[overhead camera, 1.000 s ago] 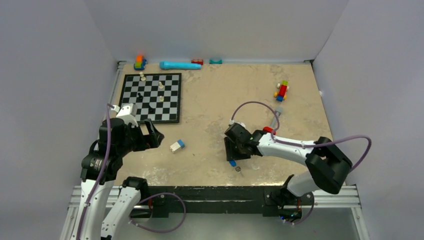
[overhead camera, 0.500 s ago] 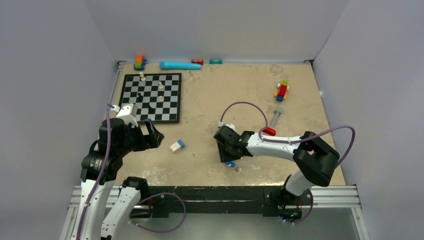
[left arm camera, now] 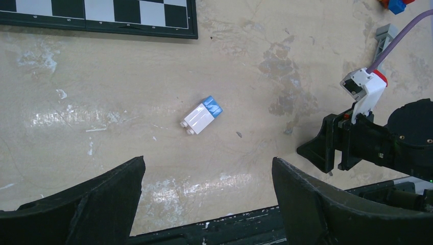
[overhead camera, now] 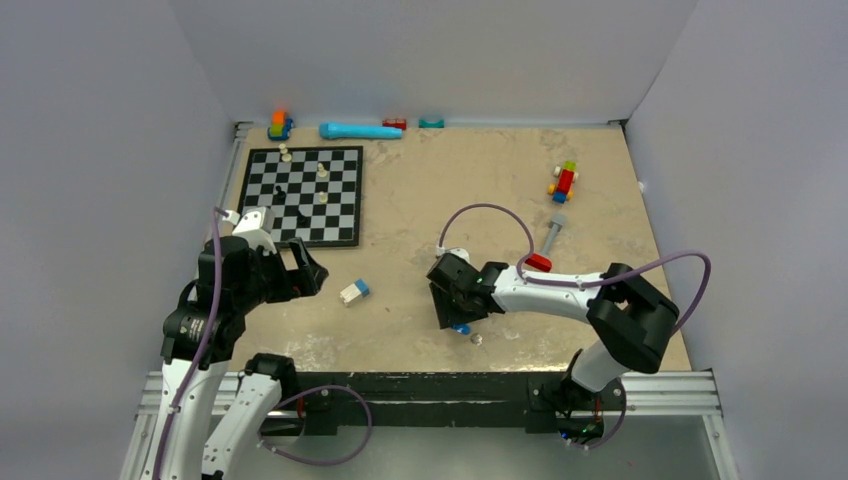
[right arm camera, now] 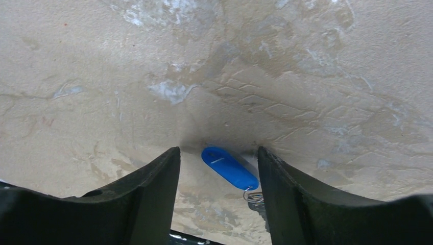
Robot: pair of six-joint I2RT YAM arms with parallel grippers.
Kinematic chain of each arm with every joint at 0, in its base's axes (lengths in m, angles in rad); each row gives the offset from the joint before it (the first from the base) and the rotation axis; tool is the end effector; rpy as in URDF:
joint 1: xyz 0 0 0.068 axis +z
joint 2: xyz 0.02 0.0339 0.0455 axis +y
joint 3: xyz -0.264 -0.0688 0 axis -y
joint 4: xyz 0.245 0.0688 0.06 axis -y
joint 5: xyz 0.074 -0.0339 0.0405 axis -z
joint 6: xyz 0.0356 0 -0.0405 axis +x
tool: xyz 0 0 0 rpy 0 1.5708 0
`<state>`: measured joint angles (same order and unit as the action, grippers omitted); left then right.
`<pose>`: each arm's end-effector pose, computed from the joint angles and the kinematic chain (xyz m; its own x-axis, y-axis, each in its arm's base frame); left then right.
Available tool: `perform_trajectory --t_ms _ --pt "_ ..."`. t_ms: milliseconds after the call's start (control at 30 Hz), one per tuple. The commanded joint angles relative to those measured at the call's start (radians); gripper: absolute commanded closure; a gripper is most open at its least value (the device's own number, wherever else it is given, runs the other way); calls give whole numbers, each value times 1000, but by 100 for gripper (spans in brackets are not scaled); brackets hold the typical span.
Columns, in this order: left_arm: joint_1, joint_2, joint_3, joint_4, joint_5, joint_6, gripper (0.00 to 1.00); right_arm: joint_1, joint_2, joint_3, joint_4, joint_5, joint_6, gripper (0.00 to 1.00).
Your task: Remove the keys from the keyring
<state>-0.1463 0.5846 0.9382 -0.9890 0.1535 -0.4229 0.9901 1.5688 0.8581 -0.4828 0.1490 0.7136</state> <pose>0.0950 -0.0195 0.3355 -0.6445 -0.3150 -0.6967 0.0014 0.9107 -0.4131 0.1605 0.2350 0.1616 -0.9071 -0.2026 -0.3689 -0.2686 0.9535 0.1368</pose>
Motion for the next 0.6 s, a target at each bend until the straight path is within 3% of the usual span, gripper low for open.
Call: perform_trajectory --t_ms 0,333,567 --pt "-1 -4 -4 27 15 22 3 2 -9 -21 -58 51 -20 41" --pt "0 -3 -5 29 17 24 3 2 2 -25 -97 48 -29 42" --pt "1 -4 -4 30 19 26 4 16 27 -34 -77 2 -39 54"
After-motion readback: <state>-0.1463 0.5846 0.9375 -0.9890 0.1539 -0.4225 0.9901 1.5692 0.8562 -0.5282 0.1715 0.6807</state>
